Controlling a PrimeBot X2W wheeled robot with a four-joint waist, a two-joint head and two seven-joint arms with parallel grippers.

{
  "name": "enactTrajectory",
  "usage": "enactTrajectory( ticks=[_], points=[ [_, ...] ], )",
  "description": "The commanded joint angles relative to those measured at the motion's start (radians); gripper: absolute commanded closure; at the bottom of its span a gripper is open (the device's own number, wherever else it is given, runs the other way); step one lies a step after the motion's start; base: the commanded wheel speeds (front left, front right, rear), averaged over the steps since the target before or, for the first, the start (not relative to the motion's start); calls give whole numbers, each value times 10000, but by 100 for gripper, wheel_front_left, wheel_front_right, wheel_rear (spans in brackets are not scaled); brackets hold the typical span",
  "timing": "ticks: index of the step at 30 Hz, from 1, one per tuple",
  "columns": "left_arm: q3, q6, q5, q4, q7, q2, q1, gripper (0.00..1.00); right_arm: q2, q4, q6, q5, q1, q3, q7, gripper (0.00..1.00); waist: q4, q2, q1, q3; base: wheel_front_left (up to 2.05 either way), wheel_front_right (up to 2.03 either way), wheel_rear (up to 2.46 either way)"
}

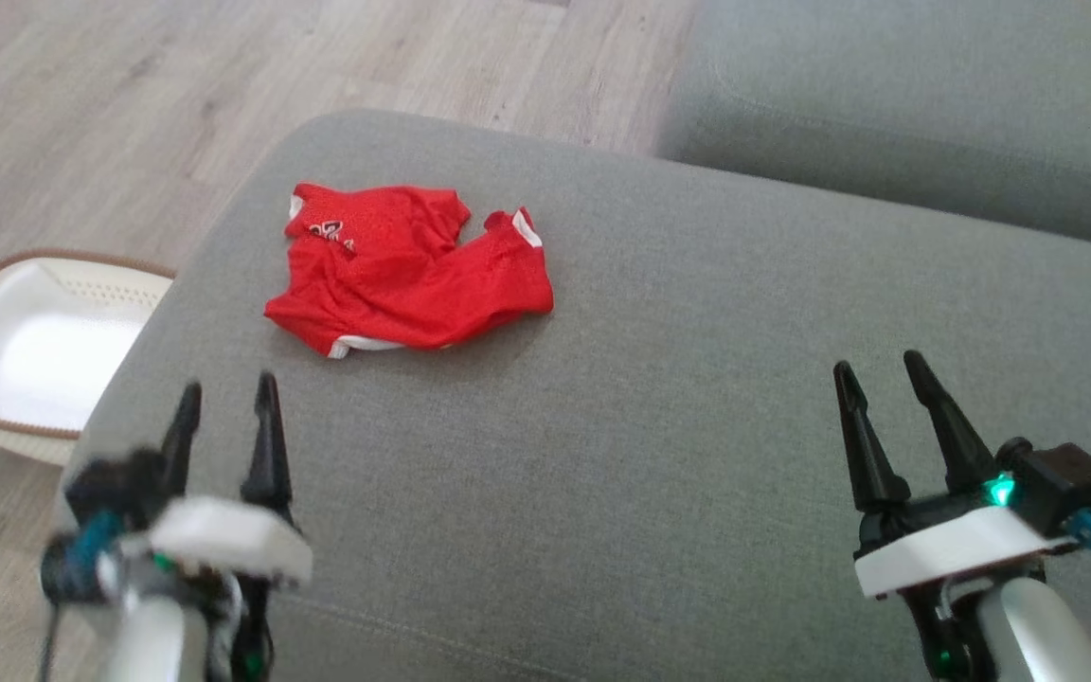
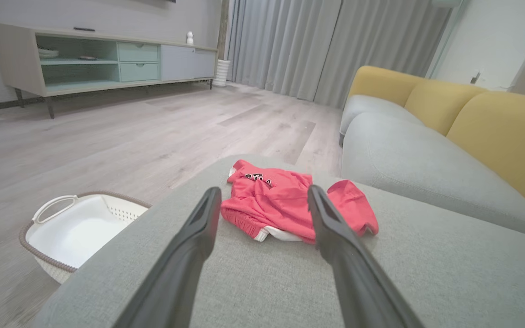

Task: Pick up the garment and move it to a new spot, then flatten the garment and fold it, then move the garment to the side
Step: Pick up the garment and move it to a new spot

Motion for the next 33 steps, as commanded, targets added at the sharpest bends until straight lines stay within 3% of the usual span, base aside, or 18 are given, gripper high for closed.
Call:
enactTrajectory(
  ticks=[1, 5, 10, 15, 21, 24, 31, 32, 33],
  points=[
    [390, -90, -60, -312, 233, 236, -1150, 0, -175, -471, -7, -4, -190, 203, -123, 0, -98, 0, 1, 195, 0, 0, 0],
    [445, -382, -456, 290, 2172, 704, -3009, 0, -384, -946, -7, -6, -369, 278, -190, 0, -434, 0, 1, 804, 0, 0, 0],
    [611, -736, -1100, 2527, 4576, 1302, -5397, 0, -662, -1317, -7, 80, -711, 474, -114, 0, -1243, 0, 1, 1748, 0, 0, 0],
    [929, -894, -1408, 4798, 4864, 1822, -6979, 0, -876, -1451, -7, 225, -1132, 589, -104, 0, -2186, 0, 1, 2605, 0, 0, 0],
    [1170, -582, -1490, 7178, 4793, 2214, -7936, 0, -1015, -1412, -7, 429, -1656, 822, -182, 0, -2957, 0, 1, 3393, 0, 0, 0],
    [1151, -547, -1508, 8113, 4949, 2321, -8120, 0, -1015, -1303, -7, 527, -1818, 882, -252, 0, -3165, 0, 1, 3601, 0, 0, 0],
    [854, -1032, -1588, 9523, 5810, 2261, -8381, 0, -1036, -861, -7, 654, -1930, 936, -342, 0, -3180, 0, 1, 3615, 0, 0, 0],
    [831, -1085, -1598, 9569, 5731, 2256, -8440, 2, -1027, -801, -7, 661, -1947, 946, -350, 0, -3154, 0, 1, 3582, 0, 0, 0],
    [804, -1125, -1588, 9565, 5554, 2265, -8510, 51, -1017, -750, -7, 675, -1966, 966, -360, 0, -3125, 0, 1, 3534, 0, 0, 0]
  ],
)
